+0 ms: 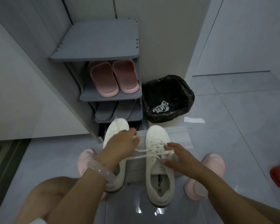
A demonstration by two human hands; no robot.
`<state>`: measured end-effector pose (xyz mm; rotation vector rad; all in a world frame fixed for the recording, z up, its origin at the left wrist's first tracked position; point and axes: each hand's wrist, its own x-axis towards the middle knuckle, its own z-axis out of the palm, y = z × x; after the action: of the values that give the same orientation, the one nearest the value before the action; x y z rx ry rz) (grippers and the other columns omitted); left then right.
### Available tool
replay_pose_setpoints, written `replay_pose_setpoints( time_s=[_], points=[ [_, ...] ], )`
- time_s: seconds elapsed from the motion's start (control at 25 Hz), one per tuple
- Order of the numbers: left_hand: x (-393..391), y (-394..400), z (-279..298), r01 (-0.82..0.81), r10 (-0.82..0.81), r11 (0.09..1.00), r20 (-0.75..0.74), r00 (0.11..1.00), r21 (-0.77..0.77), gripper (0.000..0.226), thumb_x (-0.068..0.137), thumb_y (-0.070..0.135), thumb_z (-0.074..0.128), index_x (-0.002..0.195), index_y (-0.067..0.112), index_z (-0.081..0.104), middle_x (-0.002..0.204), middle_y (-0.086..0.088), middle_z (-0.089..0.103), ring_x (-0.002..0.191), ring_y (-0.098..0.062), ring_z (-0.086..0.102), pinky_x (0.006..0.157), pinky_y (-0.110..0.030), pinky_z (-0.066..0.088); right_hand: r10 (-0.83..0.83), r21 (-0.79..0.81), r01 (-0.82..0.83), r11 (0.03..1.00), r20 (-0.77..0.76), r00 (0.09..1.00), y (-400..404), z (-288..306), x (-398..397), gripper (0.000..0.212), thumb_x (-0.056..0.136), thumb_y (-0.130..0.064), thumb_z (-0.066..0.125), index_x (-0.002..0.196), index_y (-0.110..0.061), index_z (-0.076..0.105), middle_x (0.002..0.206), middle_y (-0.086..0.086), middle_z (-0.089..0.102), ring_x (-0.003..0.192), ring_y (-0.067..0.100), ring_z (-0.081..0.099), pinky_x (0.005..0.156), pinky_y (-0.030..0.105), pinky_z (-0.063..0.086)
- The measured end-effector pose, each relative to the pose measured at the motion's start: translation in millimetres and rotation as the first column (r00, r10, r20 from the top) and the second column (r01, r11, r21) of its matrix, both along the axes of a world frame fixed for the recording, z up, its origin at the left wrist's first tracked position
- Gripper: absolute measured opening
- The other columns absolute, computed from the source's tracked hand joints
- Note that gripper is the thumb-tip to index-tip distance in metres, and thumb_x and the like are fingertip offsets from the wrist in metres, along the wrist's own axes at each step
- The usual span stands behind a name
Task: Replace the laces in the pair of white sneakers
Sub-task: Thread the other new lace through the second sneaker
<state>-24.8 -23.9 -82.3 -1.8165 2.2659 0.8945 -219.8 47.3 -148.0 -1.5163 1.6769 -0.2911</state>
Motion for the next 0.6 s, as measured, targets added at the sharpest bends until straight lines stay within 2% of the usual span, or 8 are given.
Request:
replay_pose_setpoints(
  time_s=[0.04, 0.08, 0.12, 0.24, 0.4, 0.44, 0.52, 0.6],
  points=[
    [-7.2, 6.1, -13.4, 0.079, -0.08, 0.995, 0.008, 0.997, 0.067, 0.03, 0.096, 0.035, 0.039, 0.113, 0.013, 0.052, 0.108, -0.006, 0.059, 0.092, -0.022, 0.055, 0.077, -0.032, 0.042, -0.111, -0.055, 0.113, 0.992, 0.039, 0.993, -1.1, 1.1, -2.5, 0.022, 0.085, -0.03, 0.065, 0.105, -0.021, 0.063, 0.114, -0.009, 0.053, 0.112, 0.011, 0.051, 0.09, 0.014, 0.037],
    [-15.2, 12.8, -22.9, 0.138, -0.139, 0.987, 0.0, 0.99, 0.083, 0.031, 0.095, 0.037, 0.041, 0.112, 0.013, 0.052, 0.111, -0.007, 0.06, 0.096, -0.022, 0.056, 0.08, -0.033, 0.044, -0.204, -0.074, 0.211, 0.975, 0.087, 0.975, -3.0, 4.8, -4.6, 0.005, 0.086, -0.025, 0.064, 0.082, -0.022, 0.063, 0.093, -0.008, 0.058, 0.091, 0.009, 0.056, 0.076, 0.013, 0.04],
    [-21.9, 19.3, -29.1, 0.181, -0.181, 0.981, -0.003, 0.983, 0.065, 0.031, 0.095, 0.039, 0.042, 0.109, 0.013, 0.052, 0.11, -0.007, 0.06, 0.096, -0.023, 0.056, 0.079, -0.034, 0.044, -0.261, -0.034, 0.269, 0.963, 0.146, 0.954, -4.6, 6.5, -6.3, 0.017, 0.087, -0.022, 0.063, 0.071, -0.02, 0.06, 0.078, -0.007, 0.058, 0.075, 0.008, 0.054, 0.067, 0.014, 0.04],
    [-33.4, 29.8, -36.4, 0.253, -0.253, 0.967, 0.003, 0.967, 0.041, 0.032, 0.093, 0.04, 0.046, 0.108, 0.012, 0.045, 0.105, -0.009, 0.058, 0.095, -0.025, 0.056, 0.071, -0.031, 0.038, -0.332, 0.229, 0.272, 0.935, 0.287, 0.899, -7.5, 15.1, -4.4, 0.015, 0.088, -0.025, 0.062, 0.076, -0.015, 0.059, 0.074, -0.001, 0.061, 0.065, 0.007, 0.055, 0.059, 0.014, 0.044],
    [-34.6, 29.9, -34.6, 0.283, -0.282, 0.959, 0.021, 0.959, -0.012, 0.028, 0.092, 0.039, 0.047, 0.103, 0.013, 0.046, 0.105, -0.006, 0.057, 0.094, -0.024, 0.056, 0.072, -0.031, 0.037, -0.252, 0.301, 0.225, 0.927, 0.054, 0.966, -8.6, 15.4, -1.2, 0.025, 0.088, -0.027, 0.061, 0.069, -0.013, 0.053, 0.065, 0.0, 0.055, 0.055, 0.008, 0.05, 0.052, 0.016, 0.042],
    [-35.5, 30.4, -34.9, 0.306, -0.305, 0.951, 0.024, 0.952, -0.051, 0.025, 0.092, 0.036, 0.047, 0.102, 0.014, 0.047, 0.106, -0.005, 0.056, 0.095, -0.023, 0.055, 0.072, -0.031, 0.037, -0.344, 0.318, 0.294, 0.901, 0.113, 0.932, -8.8, 13.7, -2.4, 0.025, 0.088, -0.022, 0.061, 0.067, -0.011, 0.054, 0.063, 0.002, 0.054, 0.054, 0.009, 0.048, 0.052, 0.016, 0.042],
    [-37.2, 31.6, -35.7, 0.328, -0.329, 0.936, 0.014, 0.944, -0.131, 0.02, 0.091, 0.031, 0.045, 0.103, 0.014, 0.049, 0.108, -0.004, 0.052, 0.097, -0.024, 0.054, 0.074, -0.032, 0.037, -0.561, 0.374, 0.444, 0.814, 0.309, 0.768, -8.8, 16.6, -3.2, 0.019, 0.087, -0.013, 0.062, 0.069, -0.008, 0.059, 0.067, 0.006, 0.056, 0.058, 0.012, 0.049, 0.056, 0.019, 0.044],
    [-39.0, 31.8, -37.2, 0.317, -0.323, 0.936, -0.014, 0.946, -0.157, 0.021, 0.092, 0.028, 0.044, 0.107, 0.016, 0.052, 0.112, -0.003, 0.051, 0.099, -0.024, 0.055, 0.077, -0.033, 0.04, -0.652, 0.433, 0.489, 0.757, 0.439, 0.619, -7.9, 19.8, -1.6, 0.012, 0.086, -0.01, 0.063, 0.074, -0.01, 0.063, 0.076, 0.006, 0.062, 0.069, 0.013, 0.055, 0.065, 0.02, 0.046]
  ],
)
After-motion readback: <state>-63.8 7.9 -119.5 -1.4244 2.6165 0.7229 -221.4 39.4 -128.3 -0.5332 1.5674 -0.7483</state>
